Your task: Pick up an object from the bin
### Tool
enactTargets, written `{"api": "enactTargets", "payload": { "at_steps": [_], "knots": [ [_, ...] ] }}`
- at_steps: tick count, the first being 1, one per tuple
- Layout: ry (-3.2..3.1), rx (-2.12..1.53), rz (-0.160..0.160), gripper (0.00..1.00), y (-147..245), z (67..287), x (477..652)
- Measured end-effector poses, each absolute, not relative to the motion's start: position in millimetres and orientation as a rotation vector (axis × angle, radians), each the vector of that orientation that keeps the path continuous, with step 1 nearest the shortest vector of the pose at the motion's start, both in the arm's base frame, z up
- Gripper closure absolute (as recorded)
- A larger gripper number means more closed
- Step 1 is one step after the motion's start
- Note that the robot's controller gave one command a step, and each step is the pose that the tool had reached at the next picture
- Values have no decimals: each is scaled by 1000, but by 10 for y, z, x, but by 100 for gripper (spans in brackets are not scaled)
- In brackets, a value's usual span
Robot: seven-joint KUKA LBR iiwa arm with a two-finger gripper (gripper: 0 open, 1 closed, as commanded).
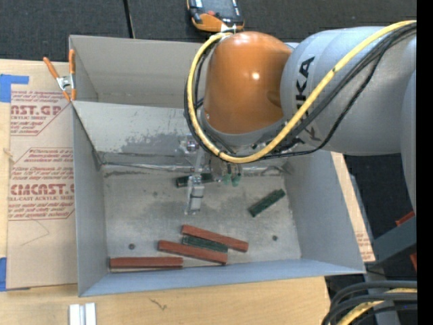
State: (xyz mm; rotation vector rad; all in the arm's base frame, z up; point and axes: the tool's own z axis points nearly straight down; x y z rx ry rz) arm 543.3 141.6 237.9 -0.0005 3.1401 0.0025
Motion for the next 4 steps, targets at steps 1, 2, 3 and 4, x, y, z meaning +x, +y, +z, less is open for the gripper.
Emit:
{"api": "enactTargets", "payload": {
  "at_steps": [1,2,3,4],
  "knots": [
    [3137,21,4,0,1038,1658,5179],
    [3143,93,1,0,726,1572,5183],
    [3140,5,0,0,548,1305,4973],
    [3131,253,2,0,498,769,4949]
  ]
}}
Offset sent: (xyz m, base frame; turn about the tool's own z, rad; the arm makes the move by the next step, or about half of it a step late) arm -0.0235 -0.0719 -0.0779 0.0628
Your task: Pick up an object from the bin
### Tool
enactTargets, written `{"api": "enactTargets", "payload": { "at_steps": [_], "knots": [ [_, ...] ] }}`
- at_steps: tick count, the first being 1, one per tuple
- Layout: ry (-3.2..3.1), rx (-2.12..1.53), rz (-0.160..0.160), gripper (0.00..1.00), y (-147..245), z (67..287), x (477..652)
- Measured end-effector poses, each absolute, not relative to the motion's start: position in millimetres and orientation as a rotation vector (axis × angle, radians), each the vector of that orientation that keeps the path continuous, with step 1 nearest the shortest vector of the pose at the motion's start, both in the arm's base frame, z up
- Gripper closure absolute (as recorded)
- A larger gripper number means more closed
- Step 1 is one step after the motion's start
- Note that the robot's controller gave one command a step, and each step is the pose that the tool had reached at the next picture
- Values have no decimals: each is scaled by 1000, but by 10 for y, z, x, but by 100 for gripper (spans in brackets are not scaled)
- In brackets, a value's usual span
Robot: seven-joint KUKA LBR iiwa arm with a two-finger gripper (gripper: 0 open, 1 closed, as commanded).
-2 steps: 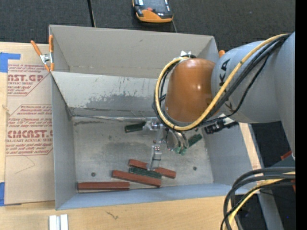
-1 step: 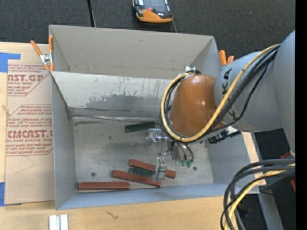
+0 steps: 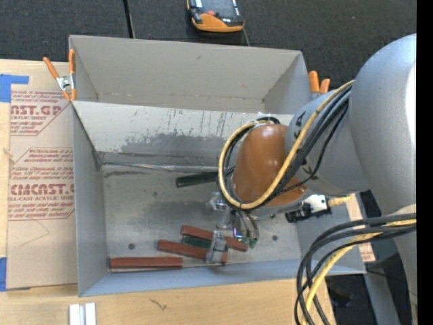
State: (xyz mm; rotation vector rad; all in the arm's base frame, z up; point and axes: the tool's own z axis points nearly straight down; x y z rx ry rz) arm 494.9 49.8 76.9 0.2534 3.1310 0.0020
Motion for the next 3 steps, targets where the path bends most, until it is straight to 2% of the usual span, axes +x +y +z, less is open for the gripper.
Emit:
{"api": "enactTargets", "payload": {
  "at_steps": [1,3],
  "knots": [
    [3135,221,-1,100,526,638,4919],
    [3132,215,-2,100,525,718,4917]
  ]
}}
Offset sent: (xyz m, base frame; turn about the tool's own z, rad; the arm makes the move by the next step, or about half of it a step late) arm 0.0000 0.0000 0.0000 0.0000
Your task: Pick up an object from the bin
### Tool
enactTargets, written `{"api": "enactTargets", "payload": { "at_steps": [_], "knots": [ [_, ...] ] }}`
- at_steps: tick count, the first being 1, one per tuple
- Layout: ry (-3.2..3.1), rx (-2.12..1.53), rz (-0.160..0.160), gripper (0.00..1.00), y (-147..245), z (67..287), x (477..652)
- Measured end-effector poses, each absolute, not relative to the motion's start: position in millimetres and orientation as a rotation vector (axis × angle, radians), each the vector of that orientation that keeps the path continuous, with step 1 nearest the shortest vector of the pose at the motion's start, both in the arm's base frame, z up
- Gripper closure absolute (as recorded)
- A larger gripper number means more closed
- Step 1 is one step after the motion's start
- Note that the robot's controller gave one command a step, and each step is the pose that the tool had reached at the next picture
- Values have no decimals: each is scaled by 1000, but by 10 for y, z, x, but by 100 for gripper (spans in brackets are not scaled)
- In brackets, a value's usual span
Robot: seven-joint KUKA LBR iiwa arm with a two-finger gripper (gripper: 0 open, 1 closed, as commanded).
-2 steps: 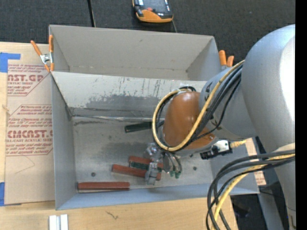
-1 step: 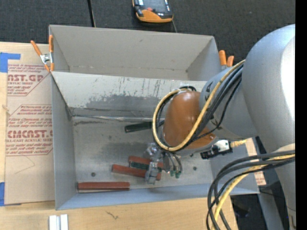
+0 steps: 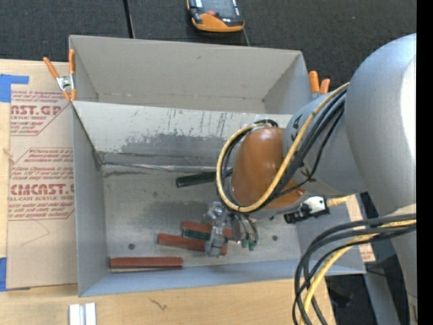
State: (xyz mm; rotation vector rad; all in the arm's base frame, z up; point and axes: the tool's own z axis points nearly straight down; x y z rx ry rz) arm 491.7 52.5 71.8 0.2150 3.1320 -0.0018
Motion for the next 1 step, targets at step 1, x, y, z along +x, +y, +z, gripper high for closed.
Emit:
{"api": "enactTargets", "payload": {
  "at_steps": [1],
  "knots": [
    [3134,218,-1,100,527,871,4910]
  ]
}}
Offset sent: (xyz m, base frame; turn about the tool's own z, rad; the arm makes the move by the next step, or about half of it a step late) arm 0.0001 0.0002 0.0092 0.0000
